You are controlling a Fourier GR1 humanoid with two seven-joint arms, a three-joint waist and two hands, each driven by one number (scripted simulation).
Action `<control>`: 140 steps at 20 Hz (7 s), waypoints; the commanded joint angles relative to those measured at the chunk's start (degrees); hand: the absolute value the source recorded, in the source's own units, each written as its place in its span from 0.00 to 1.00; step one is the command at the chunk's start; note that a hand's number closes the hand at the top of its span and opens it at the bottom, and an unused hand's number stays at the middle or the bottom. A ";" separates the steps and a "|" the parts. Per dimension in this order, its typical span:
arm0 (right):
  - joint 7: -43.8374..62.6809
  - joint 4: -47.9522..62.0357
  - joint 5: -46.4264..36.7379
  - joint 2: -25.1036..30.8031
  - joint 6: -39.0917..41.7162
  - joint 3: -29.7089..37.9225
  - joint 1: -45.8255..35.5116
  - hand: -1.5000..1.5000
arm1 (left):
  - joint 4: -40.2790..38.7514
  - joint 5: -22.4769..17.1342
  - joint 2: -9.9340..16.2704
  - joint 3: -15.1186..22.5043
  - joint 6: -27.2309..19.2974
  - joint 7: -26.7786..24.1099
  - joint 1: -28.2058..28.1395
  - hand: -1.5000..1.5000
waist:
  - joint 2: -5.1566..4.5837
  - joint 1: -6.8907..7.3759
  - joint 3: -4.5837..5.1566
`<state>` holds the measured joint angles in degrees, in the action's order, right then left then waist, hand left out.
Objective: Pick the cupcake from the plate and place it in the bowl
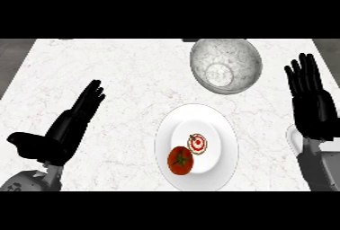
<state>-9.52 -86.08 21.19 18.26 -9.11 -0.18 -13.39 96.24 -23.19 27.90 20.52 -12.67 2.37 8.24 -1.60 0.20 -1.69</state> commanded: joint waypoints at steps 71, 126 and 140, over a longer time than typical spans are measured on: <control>23.17 20.95 -59.96 -12.27 21.82 -23.41 -8.18 1.00 | -2.07 27.83 -10.20 -17.34 0.44 8.87 2.74 0.50 | 1.56 0.12 1.68; 25.46 4.91 -51.68 -14.51 -9.53 -16.03 -18.24 1.00 | -5.27 32.83 -15.34 -21.32 5.22 9.31 6.68 0.50 | 1.29 0.34 1.66; 5.76 46.92 -60.76 -4.34 -21.65 -3.33 -36.56 1.00 | -7.74 33.30 -15.40 -22.12 5.70 5.23 6.68 0.50 | 0.59 1.88 1.65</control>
<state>1.02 -49.66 -37.95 12.01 -27.09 -6.28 -45.90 91.09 9.32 12.82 -1.65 -6.68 9.14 13.86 -0.79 1.99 -0.04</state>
